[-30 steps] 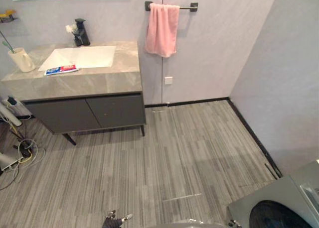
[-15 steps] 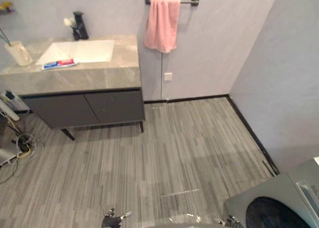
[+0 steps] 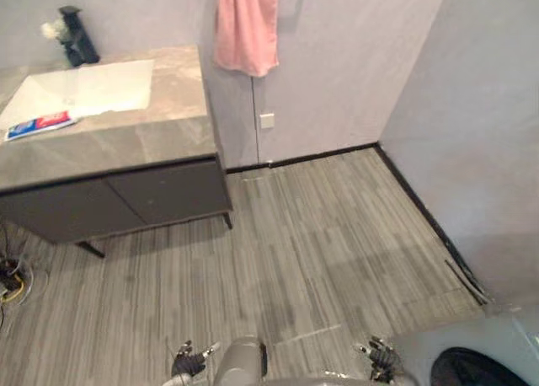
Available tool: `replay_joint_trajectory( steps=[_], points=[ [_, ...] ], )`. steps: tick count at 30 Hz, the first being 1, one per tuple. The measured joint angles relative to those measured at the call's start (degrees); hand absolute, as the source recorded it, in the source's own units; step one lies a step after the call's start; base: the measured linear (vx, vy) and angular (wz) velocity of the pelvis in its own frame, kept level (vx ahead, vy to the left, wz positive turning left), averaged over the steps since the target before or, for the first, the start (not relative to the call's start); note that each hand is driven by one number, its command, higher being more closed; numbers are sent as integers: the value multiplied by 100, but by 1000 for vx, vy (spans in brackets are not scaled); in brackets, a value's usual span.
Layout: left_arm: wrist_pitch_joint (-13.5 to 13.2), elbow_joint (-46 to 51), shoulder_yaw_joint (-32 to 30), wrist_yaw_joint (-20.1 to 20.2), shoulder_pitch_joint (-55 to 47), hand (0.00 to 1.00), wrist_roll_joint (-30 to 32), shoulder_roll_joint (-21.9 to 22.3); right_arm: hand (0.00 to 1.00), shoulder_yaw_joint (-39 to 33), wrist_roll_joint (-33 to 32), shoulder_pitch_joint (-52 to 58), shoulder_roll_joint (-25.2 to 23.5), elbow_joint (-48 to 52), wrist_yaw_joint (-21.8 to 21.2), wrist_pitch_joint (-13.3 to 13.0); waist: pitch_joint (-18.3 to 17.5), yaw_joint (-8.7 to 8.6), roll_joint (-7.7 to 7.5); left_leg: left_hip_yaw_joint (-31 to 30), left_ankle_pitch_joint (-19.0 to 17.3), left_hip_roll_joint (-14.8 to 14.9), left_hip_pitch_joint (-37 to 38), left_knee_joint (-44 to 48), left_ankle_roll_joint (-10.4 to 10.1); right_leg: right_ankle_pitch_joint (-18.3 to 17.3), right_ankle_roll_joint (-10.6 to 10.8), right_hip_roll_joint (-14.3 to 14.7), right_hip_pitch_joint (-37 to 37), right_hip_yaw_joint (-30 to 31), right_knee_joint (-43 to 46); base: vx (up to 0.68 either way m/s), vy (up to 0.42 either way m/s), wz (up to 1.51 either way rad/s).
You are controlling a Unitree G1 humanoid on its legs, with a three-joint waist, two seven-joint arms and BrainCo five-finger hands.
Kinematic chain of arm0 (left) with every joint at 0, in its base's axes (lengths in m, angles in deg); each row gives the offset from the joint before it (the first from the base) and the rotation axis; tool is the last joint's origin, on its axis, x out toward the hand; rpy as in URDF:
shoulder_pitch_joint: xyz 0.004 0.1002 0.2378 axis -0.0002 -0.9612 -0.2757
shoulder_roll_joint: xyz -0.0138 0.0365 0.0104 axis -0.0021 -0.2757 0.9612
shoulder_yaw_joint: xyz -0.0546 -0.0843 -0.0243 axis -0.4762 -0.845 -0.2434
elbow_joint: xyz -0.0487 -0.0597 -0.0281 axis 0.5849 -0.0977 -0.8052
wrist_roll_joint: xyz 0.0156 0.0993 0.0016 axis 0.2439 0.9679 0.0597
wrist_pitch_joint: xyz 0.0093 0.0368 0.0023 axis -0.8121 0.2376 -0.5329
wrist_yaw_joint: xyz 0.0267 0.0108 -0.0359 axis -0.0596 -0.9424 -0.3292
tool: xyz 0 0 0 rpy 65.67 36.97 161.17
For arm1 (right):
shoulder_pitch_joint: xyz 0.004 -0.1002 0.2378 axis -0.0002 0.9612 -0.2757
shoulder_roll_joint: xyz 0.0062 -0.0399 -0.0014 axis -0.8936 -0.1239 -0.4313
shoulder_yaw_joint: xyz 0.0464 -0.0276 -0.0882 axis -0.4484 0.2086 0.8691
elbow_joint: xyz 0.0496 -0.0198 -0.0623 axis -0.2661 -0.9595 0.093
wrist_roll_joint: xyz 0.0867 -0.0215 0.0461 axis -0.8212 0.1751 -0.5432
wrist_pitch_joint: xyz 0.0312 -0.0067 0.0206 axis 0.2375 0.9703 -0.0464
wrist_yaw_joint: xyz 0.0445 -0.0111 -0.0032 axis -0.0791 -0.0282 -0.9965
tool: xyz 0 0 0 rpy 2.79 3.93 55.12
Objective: Organize washtable
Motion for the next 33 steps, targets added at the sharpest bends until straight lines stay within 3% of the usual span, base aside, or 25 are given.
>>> replay_joint_trajectory(
  steps=[1, 3, 4, 5, 7, 8, 11, 13, 14, 15, 17, 18, 20, 21, 22, 24, 26, 27, 28, 30, 31, 32, 33],
  points=[
    [4, 0, -5, -4, 32, 0, 0, -4, 0, 49, 4, -27, -76, 53, -4, -6, -8, 75, -17, 138, -70, -26, 100, -1, 64, -20, 37, -36, -145, 111, 357, 436, 267, -63],
    [16, -9, 0, -6, 51, 0, -11, -28, 0, 266, 29, -120, -213, 84, -46, -16, 10, 52, -75, 311, -204, -187, 611, -215, 274, 156, 643, -127, -513, 43, 1612, 417, 236, -41],
    [18, -15, 4, -6, 70, 0, -13, -21, 0, 263, 56, -134, -242, 114, -59, -31, 36, 49, -63, 303, -260, -218, 810, -318, 302, 249, 822, -133, -707, -49, 2188, 410, 181, -9],
    [31, -41, 17, -8, 136, 0, -36, 7, 0, 252, 87, -201, -244, 149, -85, -58, 130, 30, -4, 270, -333, -225, 1228, -453, 305, 276, 844, -157, -974, -329, 3132, 385, 120, 19],
    [28, -36, 70, -10, 197, 0, -40, 16, 0, 253, 143, -231, -248, 152, -97, -56, 173, 9, 34, 181, -343, -226, 1791, -756, 299, 166, 620, -296, -1301, -1025, 3586, 396, 68, 35],
    [29, -39, 103, -13, 267, 0, -41, 19, 0, 235, 179, -268, -253, 121, -99, -54, 176, -11, 15, 103, -342, -190, 2164, -1033, 256, 51, 380, -366, -1412, -1476, 3357, 447, 3, 43],
    [21, -100, 248, -6, 369, 0, -31, 67, 0, 109, 191, -341, -260, 159, -101, -61, 175, -112, 19, -28, -444, -18, 2634, -1373, -7, 146, 114, -385, -1924, -2110, 2162, 509, -71, 33],
    [26, -158, 350, -6, 422, 0, -30, 143, 0, 81, 193, -429, -257, 148, -109, -52, 179, -157, 28, -28, -562, 101, 2875, -1467, -215, 572, -106, -274, -2278, -2246, 1478, 543, -163, 2],
    [25, -159, 353, -7, 404, 0, -30, 200, 0, 110, 193, -443, -278, 148, -114, -53, 155, -221, -14, -54, -629, 119, 3037, -1509, -335, 1301, -290, -118, -2346, -2199, 847, 522, -215, -2],
    [26, -228, 350, 2, 422, 0, 11, 210, 0, 110, 191, -433, -257, 137, -119, -56, 146, -258, 28, -125, -660, 130, 3203, -1552, -390, 1801, -332, -37, -2362, -2059, 910, 523, -203, -12],
    [22, -341, 351, 15, 572, 0, 29, 395, 0, 36, 199, -537, -191, 102, -110, -50, 91, -258, 185, -391, -344, 358, 3220, -1432, -643, 1473, -433, 82, -2338, -2164, 1154, 442, -204, -3],
    [15, -341, 341, 18, 608, 0, 55, 440, 0, -3, 197, -537, -170, 103, -108, -54, 101, -263, 223, -463, -232, 375, 3156, -1310, -632, 1405, -458, 90, -2308, -2205, 1157, 551, -315, 38],
    [12, -339, 261, 51, 795, 0, 65, 541, 0, -13, 161, -536, -90, 130, -111, -53, 186, -391, 343, -892, 306, 419, 2369, 338, -327, 1181, -511, 118, -1894, -2446, 872, 433, -253, 48],
    [10, -301, 239, 61, 819, 0, 62, 570, 0, -11, 117, -531, -77, 125, -107, -53, 254, -382, 385, -998, 883, 470, 1938, 1276, -241, 1132, -553, 184, -1589, -2482, 662, 354, -191, 19],
    [-2, -199, 236, 63, 798, 0, 47, 565, 0, -3, 44, -509, -96, 109, -97, -46, 362, -268, 422, -939, 770, 698, 1392, 2535, -240, 1070, -650, 347, -1041, -2473, 321, 340, -167, 2],
    [-4, -113, 253, 65, 780, 0, 7, 492, 0, 5, -13, -519, -175, 37, -97, -40, 410, -218, 389, -728, 586, 760, 872, 3018, -341, 968, -713, 414, -510, -2433, 13, 307, -121, -12],
    [-13, 2, 289, 69, 728, 0, -7, 501, 0, -1, -17, -539, -230, -11, -96, -36, 412, -210, 363, -321, 379, 763, 448, 2645, -288, 867, -666, 408, -146, -2347, -206, 255, -76, -16],
    [-69, 62, 273, 63, 677, 0, -62, 516, 0, -12, -19, -537, -249, -12, -95, -35, 418, -197, 376, -65, 242, 684, 273, 1999, -261, 795, -595, 398, -8, -2280, -266, 265, -34, -23],
    [-107, 92, 277, 65, 663, 0, -93, 518, 0, -12, -20, -536, -255, -12, -93, -30, 418, -196, 376, 32, 241, 615, 231, 1561, -259, 748, -601, 387, 52, -2248, -302, 286, 23, -22],
    [-114, 163, 292, 65, 647, 0, -103, 531, 0, 3, -16, -535, -269, -12, -85, -24, 417, -120, 383, 312, 313, 358, 177, -203, -269, 551, -510, 368, 263, -2130, -423, 360, 103, -22],
    [-115, 192, 296, 65, 643, 0, -102, 536, 0, 21, -15, -538, -269, -15, -79, -24, 416, -72, 384, 318, 388, 308, 188, -547, -222, 494, -486, 375, 296, -2087, -425, 368, 147, -45],
    [-117, 214, 289, 63, 609, 0, -102, 507, 0, 118, -13, -536, -277, -63, -56, -20, 358, 54, 320, 342, 839, 239, 279, -695, 83, 381, -397, 358, 364, -1899, -444, 433, 174, -48],
    [-109, 234, 280, 69, 559, 0, -104, 412, 0, 241, -8, -536, -289, -67, -42, -17, 254, 84, 186, 450, 709, 95, 277, -671, 261, 302, -280, 216, 441, -1767, -559, 542, 200, -45]
  ],
)
